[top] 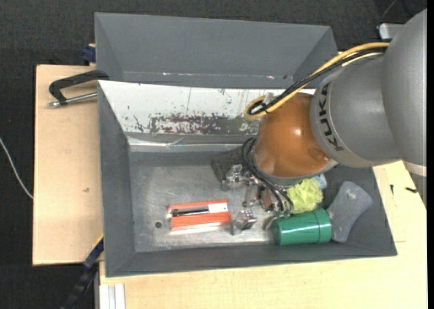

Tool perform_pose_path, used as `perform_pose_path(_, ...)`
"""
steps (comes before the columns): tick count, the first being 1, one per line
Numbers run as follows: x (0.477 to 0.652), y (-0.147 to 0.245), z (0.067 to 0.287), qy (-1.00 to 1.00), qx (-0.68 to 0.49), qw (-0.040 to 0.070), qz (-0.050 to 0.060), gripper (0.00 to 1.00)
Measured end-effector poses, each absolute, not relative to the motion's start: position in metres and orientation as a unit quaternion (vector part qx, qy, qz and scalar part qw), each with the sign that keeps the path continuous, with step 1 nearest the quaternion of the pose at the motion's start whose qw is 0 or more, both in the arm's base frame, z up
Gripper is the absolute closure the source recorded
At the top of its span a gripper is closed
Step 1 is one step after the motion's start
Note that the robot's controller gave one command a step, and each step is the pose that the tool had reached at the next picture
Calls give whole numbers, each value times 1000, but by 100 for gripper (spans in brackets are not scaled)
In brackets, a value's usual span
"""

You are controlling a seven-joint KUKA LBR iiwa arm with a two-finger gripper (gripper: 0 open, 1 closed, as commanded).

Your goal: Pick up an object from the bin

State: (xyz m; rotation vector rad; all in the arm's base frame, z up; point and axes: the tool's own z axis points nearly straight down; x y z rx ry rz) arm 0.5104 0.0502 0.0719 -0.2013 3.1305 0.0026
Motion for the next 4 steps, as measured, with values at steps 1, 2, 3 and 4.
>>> perform_pose_path(1,508,166,74,995,-98,6,3,100)
perform_pose_path(2,508,166,74,995,-98,6,3,100)
perform_pose_path(3,505,170,181,997,-77,1,1,100)
perform_pose_path(4,505,170,181,997,-77,1,1,100)
